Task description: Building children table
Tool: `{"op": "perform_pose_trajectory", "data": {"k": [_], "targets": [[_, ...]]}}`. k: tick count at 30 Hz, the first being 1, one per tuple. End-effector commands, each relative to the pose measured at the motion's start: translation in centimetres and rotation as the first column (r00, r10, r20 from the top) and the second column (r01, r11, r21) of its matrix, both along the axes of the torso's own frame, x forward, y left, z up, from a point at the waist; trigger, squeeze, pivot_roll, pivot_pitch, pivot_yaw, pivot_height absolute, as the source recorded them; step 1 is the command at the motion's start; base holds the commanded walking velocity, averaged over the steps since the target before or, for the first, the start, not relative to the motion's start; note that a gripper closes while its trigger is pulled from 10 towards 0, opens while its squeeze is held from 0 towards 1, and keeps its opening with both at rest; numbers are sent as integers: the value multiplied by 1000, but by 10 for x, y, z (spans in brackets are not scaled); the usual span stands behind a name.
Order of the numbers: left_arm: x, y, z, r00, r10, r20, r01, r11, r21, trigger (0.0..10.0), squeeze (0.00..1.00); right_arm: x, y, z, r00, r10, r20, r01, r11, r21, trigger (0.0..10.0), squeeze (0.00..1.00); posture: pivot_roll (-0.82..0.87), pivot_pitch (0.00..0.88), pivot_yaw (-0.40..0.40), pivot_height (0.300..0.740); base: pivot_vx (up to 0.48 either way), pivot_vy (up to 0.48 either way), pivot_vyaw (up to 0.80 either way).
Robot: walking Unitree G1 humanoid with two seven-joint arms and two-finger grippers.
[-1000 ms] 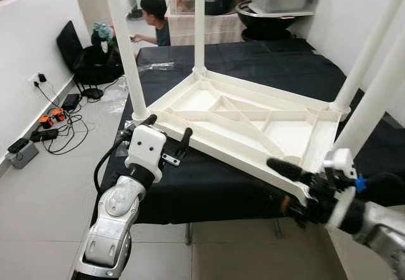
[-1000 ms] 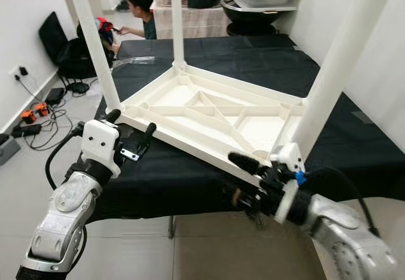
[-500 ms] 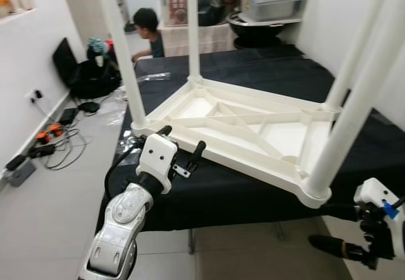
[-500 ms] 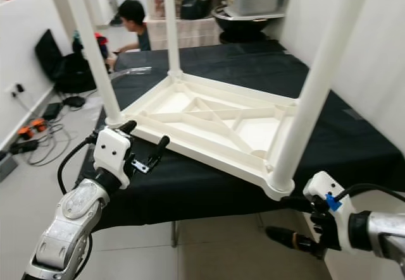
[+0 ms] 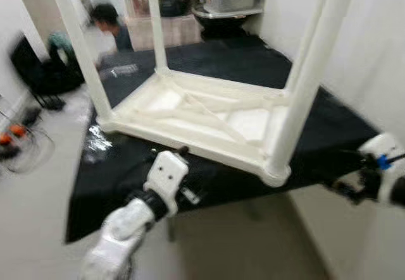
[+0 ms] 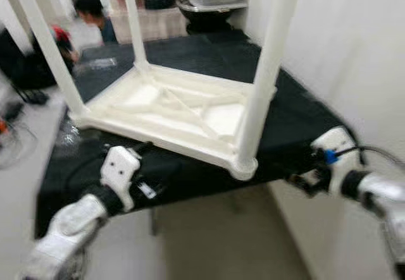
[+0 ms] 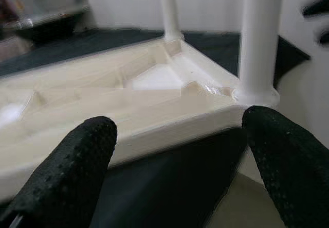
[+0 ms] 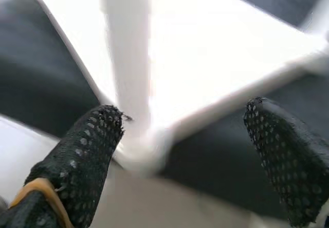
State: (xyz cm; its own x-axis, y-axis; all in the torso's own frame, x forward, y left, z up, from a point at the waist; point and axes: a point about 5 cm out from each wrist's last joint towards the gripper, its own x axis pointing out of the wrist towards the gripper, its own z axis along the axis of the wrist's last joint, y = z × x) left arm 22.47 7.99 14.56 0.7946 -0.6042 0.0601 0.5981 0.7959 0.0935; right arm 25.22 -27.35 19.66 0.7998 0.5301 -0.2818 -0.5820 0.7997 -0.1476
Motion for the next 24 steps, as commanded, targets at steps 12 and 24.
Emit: {"op": "perform_pose_trajectory", "data": {"k": [12, 24], "targets": [[-9, -1, 5, 1000, 10, -14, -11, 1000, -22, 10000, 0, 16, 83, 4, 962, 271, 31, -273, 952, 136, 10000, 0, -19, 88, -2, 740, 0, 0, 0], [-25, -8, 13, 992, -109, -57, 103, 989, -111, 10000, 0, 43, 166, 36, 920, 358, 159, -388, 887, 250, 10000, 0, 3, 95, -27, 740, 0, 0, 0]]}}
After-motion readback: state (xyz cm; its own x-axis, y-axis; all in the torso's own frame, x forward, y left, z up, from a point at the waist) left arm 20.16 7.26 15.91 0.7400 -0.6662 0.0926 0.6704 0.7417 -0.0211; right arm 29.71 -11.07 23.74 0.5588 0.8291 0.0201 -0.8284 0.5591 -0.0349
